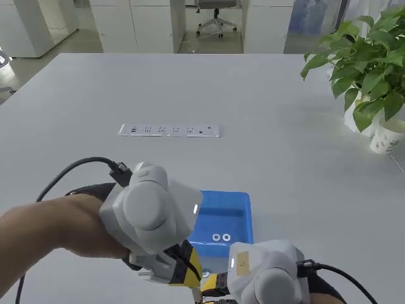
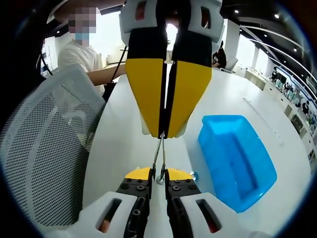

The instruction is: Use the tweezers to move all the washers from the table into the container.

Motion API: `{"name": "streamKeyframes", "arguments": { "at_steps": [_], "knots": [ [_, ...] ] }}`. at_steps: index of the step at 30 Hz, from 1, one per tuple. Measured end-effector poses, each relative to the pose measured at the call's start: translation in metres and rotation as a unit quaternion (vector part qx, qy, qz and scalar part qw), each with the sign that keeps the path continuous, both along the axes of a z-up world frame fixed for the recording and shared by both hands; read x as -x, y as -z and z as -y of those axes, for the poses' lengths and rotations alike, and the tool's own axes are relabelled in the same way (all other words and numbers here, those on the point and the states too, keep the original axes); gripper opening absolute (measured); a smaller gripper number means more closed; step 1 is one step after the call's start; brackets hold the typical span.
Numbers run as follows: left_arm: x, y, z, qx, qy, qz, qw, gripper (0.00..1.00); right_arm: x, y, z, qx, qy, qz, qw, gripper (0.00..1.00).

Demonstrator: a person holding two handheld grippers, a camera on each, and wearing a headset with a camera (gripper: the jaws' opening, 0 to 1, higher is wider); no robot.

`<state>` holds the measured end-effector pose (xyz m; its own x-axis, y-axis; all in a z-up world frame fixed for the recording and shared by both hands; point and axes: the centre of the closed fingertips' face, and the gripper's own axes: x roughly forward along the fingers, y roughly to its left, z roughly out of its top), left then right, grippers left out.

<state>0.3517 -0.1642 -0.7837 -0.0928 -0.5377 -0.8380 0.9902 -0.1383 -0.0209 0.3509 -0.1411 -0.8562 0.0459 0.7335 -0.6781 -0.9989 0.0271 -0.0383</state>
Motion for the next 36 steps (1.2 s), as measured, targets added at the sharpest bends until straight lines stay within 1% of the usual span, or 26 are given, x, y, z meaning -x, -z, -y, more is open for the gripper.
{"name": "streamKeyframes", "arguments": {
  "at_steps": [2,13,20,36],
  "knots": [
    [0.0000,0.0000,0.0012,0.001,0.001,-0.001,1.0000,0.02,-0.0001,-0.0001,0.0003,0.000,0.001,0.001,1.0000,0.11],
    [-0.0004,0.0004,-0.0018,-0.004,0.004,-0.002,1.0000,0.02,-0.0002,0.0004,-0.0008,0.001,-0.002,0.006,1.0000,0.11],
    [-0.0014,0.0003,0.0006,-0.005,0.007,-0.001,1.0000,0.02,-0.0008,0.0003,0.0002,0.002,0.000,0.004,1.0000,0.09],
    [0.0009,0.0003,0.0018,-0.009,0.010,0.003,0.9999,0.02,-0.0003,0.0004,0.0009,-0.003,0.009,0.001,1.0000,0.08]
  ]
}}
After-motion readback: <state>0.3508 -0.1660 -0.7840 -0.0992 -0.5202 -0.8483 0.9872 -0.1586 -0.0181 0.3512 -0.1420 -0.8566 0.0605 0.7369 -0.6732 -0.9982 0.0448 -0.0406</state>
